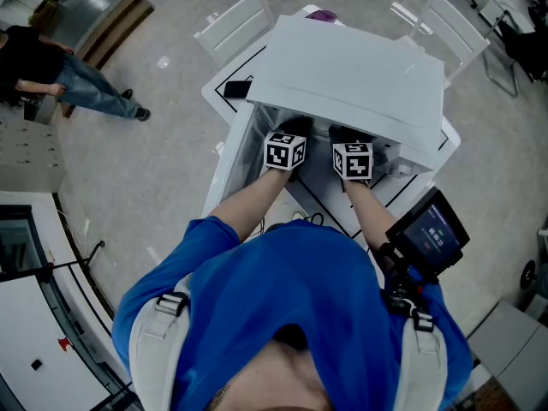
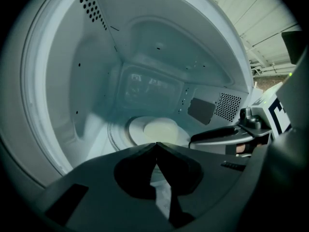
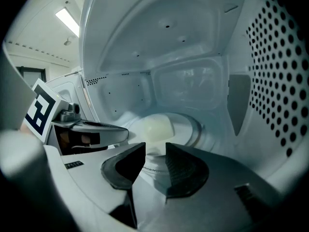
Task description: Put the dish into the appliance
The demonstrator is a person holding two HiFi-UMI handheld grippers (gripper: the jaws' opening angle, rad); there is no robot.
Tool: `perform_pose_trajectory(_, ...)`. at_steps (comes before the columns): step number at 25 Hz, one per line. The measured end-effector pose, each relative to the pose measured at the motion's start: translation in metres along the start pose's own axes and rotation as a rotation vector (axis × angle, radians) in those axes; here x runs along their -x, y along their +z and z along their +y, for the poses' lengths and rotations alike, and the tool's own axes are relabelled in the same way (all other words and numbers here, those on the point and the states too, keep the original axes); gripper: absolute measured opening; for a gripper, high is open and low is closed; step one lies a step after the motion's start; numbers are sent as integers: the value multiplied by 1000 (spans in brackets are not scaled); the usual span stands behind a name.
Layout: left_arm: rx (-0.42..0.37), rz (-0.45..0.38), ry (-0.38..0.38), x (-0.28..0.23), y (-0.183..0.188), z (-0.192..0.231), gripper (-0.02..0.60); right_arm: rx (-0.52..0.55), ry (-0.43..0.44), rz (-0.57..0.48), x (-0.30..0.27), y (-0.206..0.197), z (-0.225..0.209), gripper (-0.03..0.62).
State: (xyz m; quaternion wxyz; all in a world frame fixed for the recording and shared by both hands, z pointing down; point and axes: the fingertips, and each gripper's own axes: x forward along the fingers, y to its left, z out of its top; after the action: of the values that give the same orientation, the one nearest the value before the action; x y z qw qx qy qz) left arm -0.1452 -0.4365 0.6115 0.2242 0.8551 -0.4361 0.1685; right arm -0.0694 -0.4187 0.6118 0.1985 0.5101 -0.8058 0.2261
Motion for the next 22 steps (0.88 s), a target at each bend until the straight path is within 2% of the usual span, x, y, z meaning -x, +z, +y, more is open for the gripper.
perform_pose_trajectory(10,7,-21,19,5,5,6,7,20,-9,-32,1,8,0,130)
perform_pose_trajectory(22,28,-66,32,17,3,12,6,24,39,-54,0,4,12,129)
